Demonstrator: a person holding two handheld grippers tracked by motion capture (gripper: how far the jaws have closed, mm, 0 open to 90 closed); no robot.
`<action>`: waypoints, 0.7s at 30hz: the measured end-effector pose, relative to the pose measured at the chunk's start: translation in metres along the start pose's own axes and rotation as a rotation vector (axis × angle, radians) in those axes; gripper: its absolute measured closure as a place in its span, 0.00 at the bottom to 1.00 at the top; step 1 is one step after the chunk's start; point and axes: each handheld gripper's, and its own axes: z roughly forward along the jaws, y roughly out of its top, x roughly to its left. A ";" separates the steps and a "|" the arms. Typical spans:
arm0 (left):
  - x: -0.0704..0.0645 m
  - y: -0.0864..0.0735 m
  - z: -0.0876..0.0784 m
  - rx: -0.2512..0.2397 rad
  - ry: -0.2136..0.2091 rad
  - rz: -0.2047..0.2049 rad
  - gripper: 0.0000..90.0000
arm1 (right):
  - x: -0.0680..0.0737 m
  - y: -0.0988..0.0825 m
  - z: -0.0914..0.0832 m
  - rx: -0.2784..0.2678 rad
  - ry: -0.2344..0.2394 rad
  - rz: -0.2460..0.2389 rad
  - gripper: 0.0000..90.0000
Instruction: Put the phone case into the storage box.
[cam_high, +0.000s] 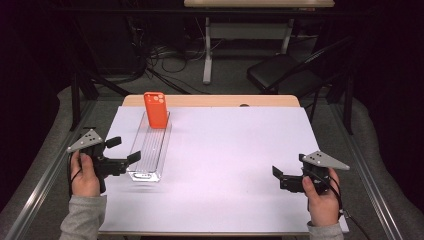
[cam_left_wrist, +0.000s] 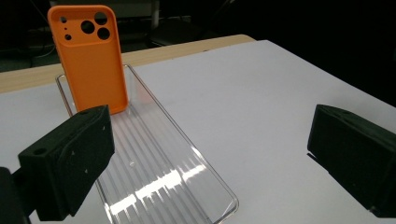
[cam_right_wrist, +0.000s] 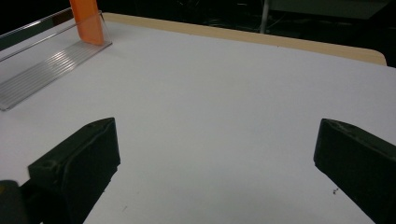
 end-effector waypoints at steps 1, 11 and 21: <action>0.001 -0.002 0.000 0.002 0.007 -0.007 0.01 | 0.000 -0.001 0.000 0.004 -0.004 0.004 0.00; 0.011 -0.021 0.000 0.015 0.028 -0.038 0.03 | -0.005 -0.011 0.003 0.023 -0.013 0.020 0.00; 0.018 -0.033 -0.003 0.011 0.046 -0.048 0.03 | -0.011 -0.018 0.005 0.038 -0.035 0.021 0.00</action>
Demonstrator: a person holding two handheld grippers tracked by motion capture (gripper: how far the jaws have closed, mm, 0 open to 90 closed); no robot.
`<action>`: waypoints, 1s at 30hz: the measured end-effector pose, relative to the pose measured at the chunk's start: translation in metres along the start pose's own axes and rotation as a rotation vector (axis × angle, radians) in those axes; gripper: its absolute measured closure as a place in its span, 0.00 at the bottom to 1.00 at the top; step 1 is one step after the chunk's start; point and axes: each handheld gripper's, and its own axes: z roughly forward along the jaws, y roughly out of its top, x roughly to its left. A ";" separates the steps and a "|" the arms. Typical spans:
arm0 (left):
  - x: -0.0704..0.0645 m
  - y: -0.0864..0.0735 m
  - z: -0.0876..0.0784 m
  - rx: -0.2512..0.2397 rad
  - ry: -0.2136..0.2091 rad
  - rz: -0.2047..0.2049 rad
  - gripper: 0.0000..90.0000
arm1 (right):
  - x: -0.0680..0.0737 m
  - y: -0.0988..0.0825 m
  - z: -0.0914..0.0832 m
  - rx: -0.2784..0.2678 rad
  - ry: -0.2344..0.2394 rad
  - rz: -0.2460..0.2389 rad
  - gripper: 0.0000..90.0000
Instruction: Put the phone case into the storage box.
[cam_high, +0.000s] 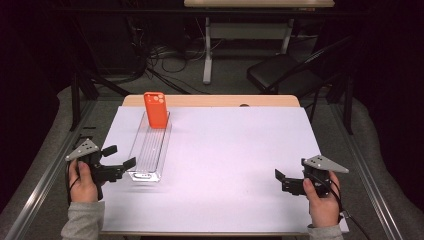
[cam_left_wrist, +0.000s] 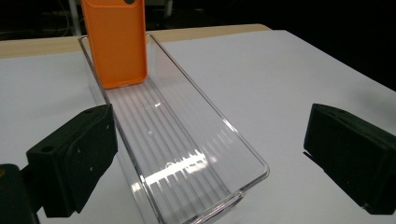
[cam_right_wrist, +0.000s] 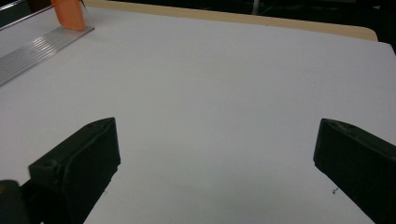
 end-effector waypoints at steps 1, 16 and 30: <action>0.000 -0.001 0.000 0.001 0.003 0.002 0.03 | 0.000 -0.001 0.000 0.002 -0.002 0.002 0.00; 0.006 -0.015 0.004 -0.020 0.010 0.025 0.03 | -0.006 -0.011 0.005 -0.006 -0.019 0.001 0.00; 0.007 -0.024 0.008 -0.033 0.022 0.031 0.03 | -0.004 -0.025 0.015 0.007 -0.029 -0.021 0.00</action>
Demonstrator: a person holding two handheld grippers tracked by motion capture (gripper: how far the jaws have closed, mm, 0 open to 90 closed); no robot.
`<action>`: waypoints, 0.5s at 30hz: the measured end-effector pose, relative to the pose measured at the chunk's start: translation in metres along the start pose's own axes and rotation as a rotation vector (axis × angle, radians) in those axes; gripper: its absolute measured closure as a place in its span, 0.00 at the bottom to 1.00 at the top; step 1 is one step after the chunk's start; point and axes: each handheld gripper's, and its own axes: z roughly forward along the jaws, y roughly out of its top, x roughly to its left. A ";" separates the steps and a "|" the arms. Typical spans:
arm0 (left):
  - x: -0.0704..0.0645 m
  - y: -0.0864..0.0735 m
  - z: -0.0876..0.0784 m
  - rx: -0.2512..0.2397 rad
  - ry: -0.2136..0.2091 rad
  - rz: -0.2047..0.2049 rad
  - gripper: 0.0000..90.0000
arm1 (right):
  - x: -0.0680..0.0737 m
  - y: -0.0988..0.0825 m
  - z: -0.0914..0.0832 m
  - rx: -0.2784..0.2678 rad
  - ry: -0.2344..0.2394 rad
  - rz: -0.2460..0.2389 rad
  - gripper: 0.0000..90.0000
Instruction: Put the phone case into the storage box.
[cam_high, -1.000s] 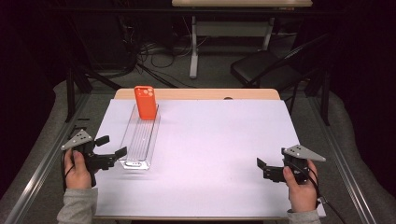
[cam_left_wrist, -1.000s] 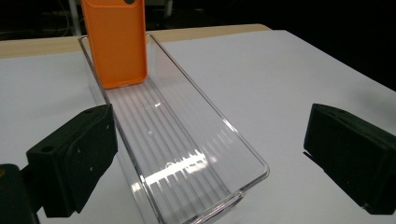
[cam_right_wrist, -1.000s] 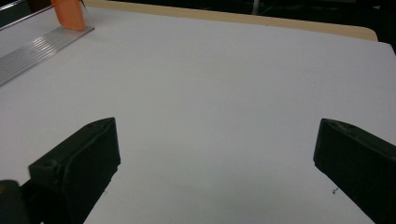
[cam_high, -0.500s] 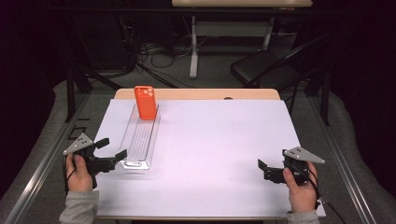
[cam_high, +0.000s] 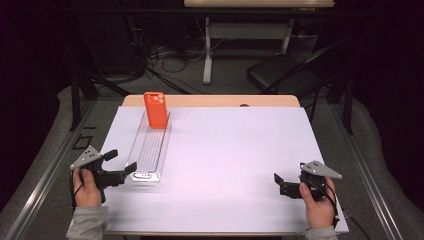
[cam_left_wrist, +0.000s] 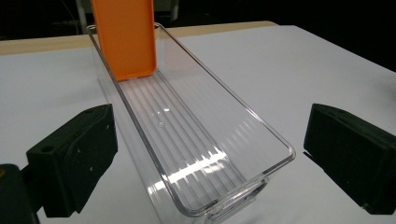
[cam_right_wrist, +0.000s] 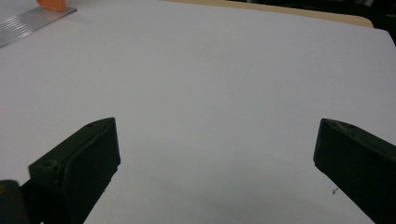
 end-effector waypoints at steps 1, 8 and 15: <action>0.000 0.000 0.000 -0.002 0.002 0.000 0.03 | 0.000 0.000 0.000 -0.002 -0.001 -0.002 0.00; 0.001 -0.002 0.000 -0.010 0.005 -0.008 0.04 | 0.002 0.000 0.000 -0.011 0.004 -0.006 0.00; 0.002 -0.003 0.000 -0.013 0.010 -0.013 0.03 | 0.003 0.000 0.001 -0.005 0.009 -0.004 0.00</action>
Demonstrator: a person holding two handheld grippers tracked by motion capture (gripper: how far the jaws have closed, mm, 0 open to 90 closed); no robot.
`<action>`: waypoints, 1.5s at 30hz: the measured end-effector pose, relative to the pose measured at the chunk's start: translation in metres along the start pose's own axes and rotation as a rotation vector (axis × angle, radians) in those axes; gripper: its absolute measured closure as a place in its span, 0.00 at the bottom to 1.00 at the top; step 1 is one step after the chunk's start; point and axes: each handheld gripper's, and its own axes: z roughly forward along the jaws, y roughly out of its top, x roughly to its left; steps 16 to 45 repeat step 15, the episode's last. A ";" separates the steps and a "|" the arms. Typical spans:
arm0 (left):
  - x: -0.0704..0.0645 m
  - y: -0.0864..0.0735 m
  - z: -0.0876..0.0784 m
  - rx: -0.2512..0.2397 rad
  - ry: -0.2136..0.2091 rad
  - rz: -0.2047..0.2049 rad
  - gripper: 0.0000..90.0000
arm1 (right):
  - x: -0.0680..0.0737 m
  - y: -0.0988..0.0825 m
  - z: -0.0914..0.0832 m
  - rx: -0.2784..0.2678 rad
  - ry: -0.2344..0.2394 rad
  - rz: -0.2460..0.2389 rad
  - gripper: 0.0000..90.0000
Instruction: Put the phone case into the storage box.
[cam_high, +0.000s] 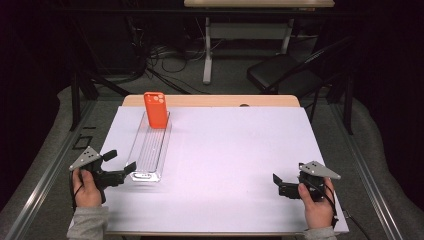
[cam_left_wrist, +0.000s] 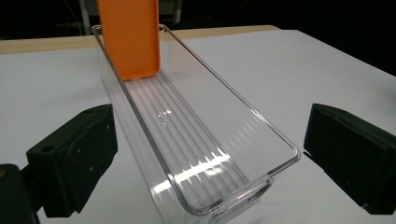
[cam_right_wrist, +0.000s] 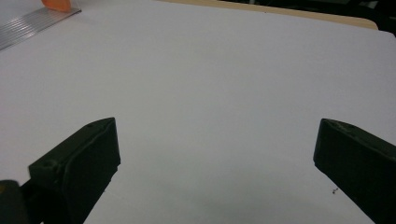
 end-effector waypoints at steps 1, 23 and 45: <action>0.000 0.000 0.000 0.002 0.001 0.001 0.04 | 0.000 0.000 0.000 0.000 0.001 0.000 0.00; 0.006 -0.002 -0.004 -0.005 0.021 -0.018 0.03 | -0.003 -0.004 0.004 0.033 0.008 0.029 0.00; 0.006 -0.002 -0.004 -0.005 0.021 -0.018 0.03 | -0.003 -0.004 0.004 0.033 0.008 0.029 0.00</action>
